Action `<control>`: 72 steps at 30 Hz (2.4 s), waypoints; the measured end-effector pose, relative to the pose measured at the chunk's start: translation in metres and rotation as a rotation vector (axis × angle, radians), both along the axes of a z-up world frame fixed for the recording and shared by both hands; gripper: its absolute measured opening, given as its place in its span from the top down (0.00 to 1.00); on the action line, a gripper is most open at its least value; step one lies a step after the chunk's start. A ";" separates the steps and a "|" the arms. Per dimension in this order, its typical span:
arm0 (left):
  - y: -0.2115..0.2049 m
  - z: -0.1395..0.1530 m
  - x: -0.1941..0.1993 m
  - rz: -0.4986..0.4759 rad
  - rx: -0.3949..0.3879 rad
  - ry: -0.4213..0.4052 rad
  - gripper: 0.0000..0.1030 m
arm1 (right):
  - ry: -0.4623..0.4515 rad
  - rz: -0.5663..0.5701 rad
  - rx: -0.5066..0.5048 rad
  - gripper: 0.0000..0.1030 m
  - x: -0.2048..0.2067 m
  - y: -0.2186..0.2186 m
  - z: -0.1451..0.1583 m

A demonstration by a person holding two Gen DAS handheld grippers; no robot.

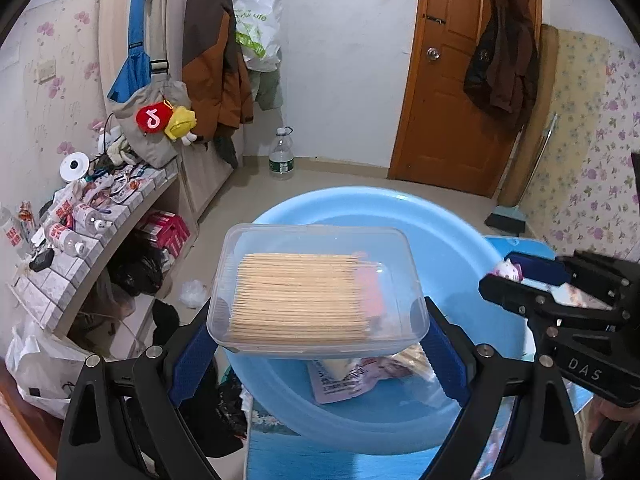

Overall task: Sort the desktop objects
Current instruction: 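Lift and carry the stick box in the left gripper over the basin, then lower the stick box into the basin and open the left gripper, then withdraw both grippers from the basin back over the table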

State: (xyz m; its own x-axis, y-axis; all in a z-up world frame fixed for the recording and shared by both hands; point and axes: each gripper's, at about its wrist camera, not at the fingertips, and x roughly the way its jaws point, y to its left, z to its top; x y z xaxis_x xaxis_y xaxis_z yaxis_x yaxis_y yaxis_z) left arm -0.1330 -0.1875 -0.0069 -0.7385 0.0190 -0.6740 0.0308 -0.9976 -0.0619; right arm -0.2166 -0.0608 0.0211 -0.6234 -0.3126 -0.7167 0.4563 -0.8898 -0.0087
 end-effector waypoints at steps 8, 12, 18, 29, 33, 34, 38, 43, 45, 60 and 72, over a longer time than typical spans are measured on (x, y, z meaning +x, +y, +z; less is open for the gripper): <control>-0.005 -0.021 -0.012 0.004 0.004 -0.025 0.10 | -0.038 0.013 0.018 0.63 -0.015 -0.013 -0.024; -0.003 -0.023 -0.018 -0.012 -0.006 -0.019 0.11 | -0.051 0.006 0.020 0.63 -0.023 -0.015 -0.033; -0.001 -0.028 -0.025 -0.029 0.002 -0.027 0.11 | -0.063 -0.005 0.019 0.63 -0.029 -0.014 -0.043; 0.004 -0.032 -0.026 -0.034 0.004 -0.036 0.10 | -0.040 -0.023 0.032 0.46 -0.028 -0.009 -0.043; 0.004 -0.030 -0.024 -0.037 0.001 -0.033 0.10 | -0.040 -0.021 0.029 0.46 -0.027 -0.008 -0.043; 0.004 -0.029 -0.023 -0.038 0.000 -0.033 0.10 | -0.040 -0.022 0.029 0.46 -0.027 -0.007 -0.042; 0.007 -0.026 -0.023 -0.042 -0.003 -0.029 0.11 | -0.038 -0.025 0.028 0.46 -0.025 -0.005 -0.041; 0.012 -0.023 -0.020 -0.049 -0.007 -0.026 0.11 | -0.034 -0.029 0.022 0.46 -0.025 0.000 -0.038; 0.012 -0.023 -0.019 -0.047 -0.011 -0.026 0.11 | -0.034 -0.030 0.022 0.46 -0.024 0.001 -0.038; 0.021 0.000 0.006 -0.035 -0.045 0.030 0.00 | -0.018 -0.037 -0.005 0.42 -0.001 0.011 -0.027; 0.037 0.017 0.019 -0.038 -0.052 0.055 0.00 | 0.010 -0.057 -0.033 0.42 0.023 0.029 -0.008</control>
